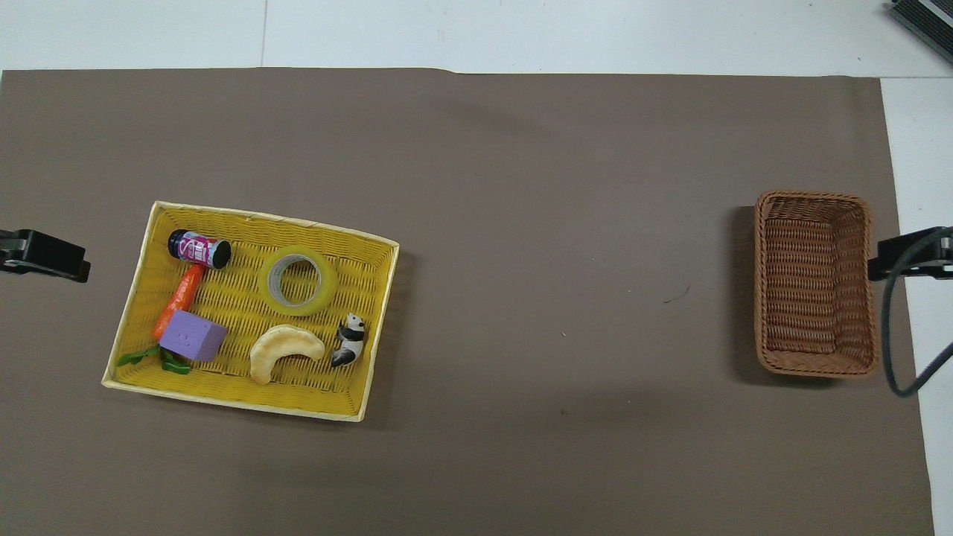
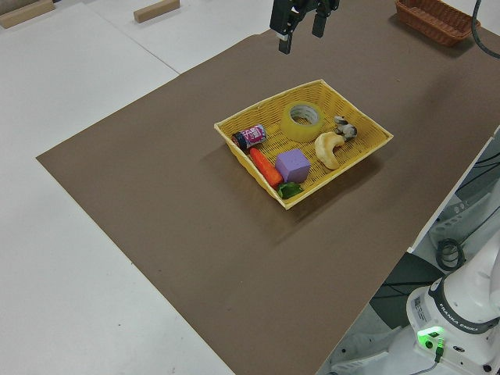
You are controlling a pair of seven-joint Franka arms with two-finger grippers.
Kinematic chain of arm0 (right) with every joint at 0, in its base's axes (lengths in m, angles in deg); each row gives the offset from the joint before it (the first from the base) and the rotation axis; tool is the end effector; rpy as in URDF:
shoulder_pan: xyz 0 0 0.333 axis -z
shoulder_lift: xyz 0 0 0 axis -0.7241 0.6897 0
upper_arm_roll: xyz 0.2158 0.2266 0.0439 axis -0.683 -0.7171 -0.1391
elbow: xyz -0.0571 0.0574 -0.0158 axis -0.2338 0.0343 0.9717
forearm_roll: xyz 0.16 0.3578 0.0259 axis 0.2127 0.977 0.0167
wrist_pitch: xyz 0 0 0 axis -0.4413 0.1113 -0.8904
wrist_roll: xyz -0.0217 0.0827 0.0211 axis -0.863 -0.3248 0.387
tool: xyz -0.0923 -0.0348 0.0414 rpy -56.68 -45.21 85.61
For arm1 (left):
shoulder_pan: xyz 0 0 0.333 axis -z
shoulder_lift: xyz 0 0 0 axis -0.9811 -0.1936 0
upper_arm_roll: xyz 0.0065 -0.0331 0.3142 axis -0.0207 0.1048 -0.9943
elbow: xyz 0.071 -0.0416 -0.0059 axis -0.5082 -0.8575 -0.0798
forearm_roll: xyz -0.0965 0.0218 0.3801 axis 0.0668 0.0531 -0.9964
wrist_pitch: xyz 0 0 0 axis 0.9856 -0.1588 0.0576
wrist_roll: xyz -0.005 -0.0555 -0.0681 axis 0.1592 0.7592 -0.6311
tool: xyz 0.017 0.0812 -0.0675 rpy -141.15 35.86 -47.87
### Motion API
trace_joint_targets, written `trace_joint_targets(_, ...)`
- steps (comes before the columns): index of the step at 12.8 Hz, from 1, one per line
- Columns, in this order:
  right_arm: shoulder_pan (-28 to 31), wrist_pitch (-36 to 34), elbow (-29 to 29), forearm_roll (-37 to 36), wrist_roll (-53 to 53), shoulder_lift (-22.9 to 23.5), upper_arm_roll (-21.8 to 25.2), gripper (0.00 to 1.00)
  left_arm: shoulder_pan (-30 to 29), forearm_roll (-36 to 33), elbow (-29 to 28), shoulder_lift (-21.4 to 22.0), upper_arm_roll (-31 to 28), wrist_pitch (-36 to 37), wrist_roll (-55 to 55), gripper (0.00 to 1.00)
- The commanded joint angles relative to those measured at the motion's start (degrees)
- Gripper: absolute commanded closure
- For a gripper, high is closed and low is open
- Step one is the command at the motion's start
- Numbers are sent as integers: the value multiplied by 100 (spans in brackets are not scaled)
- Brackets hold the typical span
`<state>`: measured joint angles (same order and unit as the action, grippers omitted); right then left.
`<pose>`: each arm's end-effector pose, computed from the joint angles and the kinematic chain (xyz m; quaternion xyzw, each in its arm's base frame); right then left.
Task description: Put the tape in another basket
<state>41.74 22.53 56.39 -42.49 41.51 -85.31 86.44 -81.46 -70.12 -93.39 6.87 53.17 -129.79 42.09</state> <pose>0.5228 -0.0325 0.6579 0.9964 -0.0811 -0.0189 0.0124 0.5369 -0.0174 0.6405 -0.9971 0.0647 0.0372 0.0150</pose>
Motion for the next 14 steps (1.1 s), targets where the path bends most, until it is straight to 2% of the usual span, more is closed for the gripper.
trace_joint_targets(1,52,-19,22,48,-166,-21,-9,0,-10,-32,-5,14,-17,71,372,0)
trace_joint_targets(14,61,-19,48,48,-236,-39,-1,0,-19,-23,-112,49,-17,-34,375,0)
